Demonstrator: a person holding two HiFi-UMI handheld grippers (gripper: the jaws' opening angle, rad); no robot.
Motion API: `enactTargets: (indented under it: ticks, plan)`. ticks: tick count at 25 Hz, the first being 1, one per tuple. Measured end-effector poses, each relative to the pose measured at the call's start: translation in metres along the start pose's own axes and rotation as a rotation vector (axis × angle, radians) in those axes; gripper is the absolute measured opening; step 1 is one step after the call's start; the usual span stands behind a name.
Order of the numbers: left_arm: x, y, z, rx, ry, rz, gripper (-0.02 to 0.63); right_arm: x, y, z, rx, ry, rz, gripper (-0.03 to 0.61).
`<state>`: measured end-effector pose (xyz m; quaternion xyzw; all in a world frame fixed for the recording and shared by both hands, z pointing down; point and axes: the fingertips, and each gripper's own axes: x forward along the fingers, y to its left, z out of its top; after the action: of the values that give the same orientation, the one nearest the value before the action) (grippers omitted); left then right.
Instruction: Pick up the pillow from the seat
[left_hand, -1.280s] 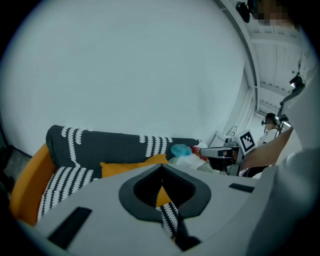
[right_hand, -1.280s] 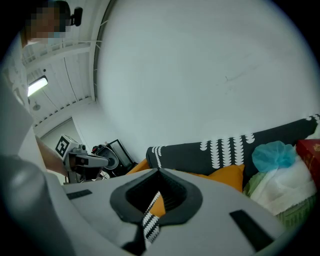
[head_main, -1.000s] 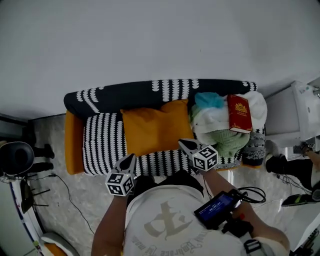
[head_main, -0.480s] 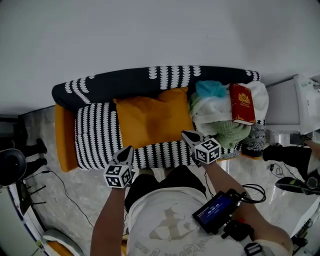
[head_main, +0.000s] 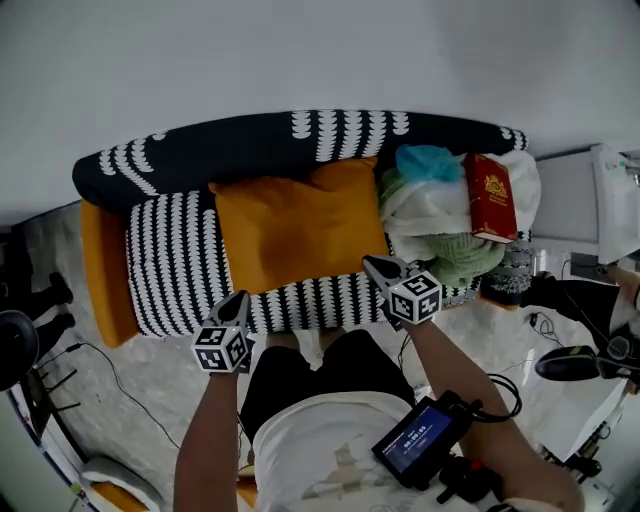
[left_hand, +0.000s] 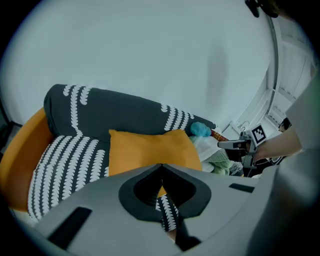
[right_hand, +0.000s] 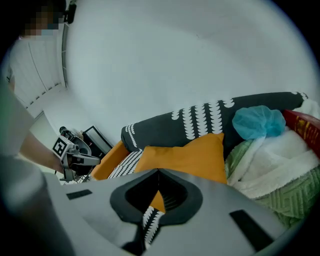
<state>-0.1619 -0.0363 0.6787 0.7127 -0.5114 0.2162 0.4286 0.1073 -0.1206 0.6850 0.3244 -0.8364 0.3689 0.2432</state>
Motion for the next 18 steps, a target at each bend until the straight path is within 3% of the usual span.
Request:
enactTargets:
  ticks: [5,11,18]
  plan:
    - [0.019,0.020,-0.009,-0.054,0.011,-0.002,0.011,0.016,-0.014,-0.010,0.005,0.019,-0.018,0.014]
    - [0.047,0.025,-0.020,-0.062,0.037,-0.023,0.011,0.032,-0.033,-0.016,0.007,0.032,-0.049,0.014]
    - [0.082,0.030,-0.015,-0.009,0.058,-0.047,0.012,0.055,-0.048,-0.020,-0.022,0.063,-0.062,0.014]
